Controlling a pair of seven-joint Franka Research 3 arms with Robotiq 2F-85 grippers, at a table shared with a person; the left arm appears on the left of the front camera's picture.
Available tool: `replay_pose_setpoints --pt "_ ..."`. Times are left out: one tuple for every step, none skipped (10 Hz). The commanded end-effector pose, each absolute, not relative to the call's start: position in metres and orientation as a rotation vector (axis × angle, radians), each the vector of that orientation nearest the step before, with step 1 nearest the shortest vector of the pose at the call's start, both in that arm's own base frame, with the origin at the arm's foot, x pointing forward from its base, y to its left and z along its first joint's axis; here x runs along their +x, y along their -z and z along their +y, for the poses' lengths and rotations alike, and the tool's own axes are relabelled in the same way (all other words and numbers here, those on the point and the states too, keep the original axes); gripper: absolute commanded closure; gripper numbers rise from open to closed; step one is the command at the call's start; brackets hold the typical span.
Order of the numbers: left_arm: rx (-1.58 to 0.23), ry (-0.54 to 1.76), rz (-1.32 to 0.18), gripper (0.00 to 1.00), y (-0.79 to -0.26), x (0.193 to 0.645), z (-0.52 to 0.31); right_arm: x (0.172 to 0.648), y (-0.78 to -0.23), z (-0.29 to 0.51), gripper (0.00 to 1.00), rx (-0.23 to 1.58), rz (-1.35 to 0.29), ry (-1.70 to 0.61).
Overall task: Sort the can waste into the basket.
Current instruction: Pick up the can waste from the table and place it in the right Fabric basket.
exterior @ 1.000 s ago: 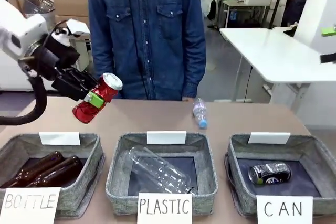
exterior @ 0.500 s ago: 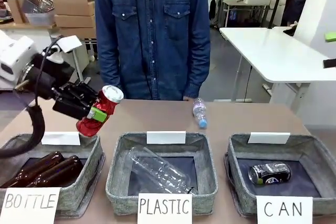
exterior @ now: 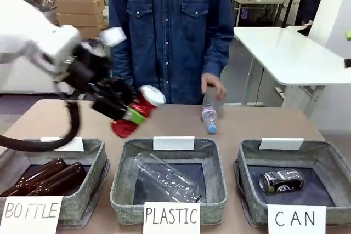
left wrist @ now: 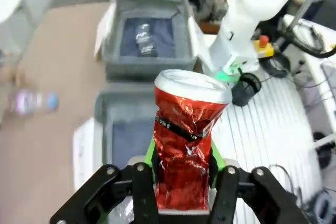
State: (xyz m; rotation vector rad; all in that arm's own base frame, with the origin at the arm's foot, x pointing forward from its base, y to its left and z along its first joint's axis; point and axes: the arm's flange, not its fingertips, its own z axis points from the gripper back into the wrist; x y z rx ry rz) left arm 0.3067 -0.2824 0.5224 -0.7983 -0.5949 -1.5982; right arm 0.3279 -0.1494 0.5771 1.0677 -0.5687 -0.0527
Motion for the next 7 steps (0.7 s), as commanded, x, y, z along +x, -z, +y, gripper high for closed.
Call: replay_pose_setpoints --pt "-0.719 1.806 -0.573 0.61 -0.536 0.318 -0.39 0.308 -0.582 -0.202 0.0 1.043 -0.611 0.216" --pt "-0.611 1.84 -0.54 0.61 -0.534 0.314 -0.435 0.297 -0.577 -0.227 0.0 1.038 -0.62 0.289" --pt "-0.577 1.904 -0.502 0.61 -0.527 0.319 -0.474 0.281 -0.574 -0.245 0.0 1.057 -0.629 0.29" --pt "-0.493 1.934 -0.468 0.61 -0.516 0.336 -0.52 0.257 -0.568 -0.266 0.0 1.073 -0.653 0.329" --pt "-0.534 1.99 -0.408 0.61 -0.508 0.353 -0.556 0.24 -0.56 -0.279 0.0 1.098 -0.661 0.33" --pt "-0.557 2.022 -0.37 0.61 -0.503 0.361 -0.588 0.232 -0.546 -0.285 0.0 1.108 -0.662 0.368" --pt "-0.561 2.047 -0.357 0.61 -0.5 0.356 -0.617 0.249 -0.56 -0.274 0.0 1.069 -0.68 0.34"
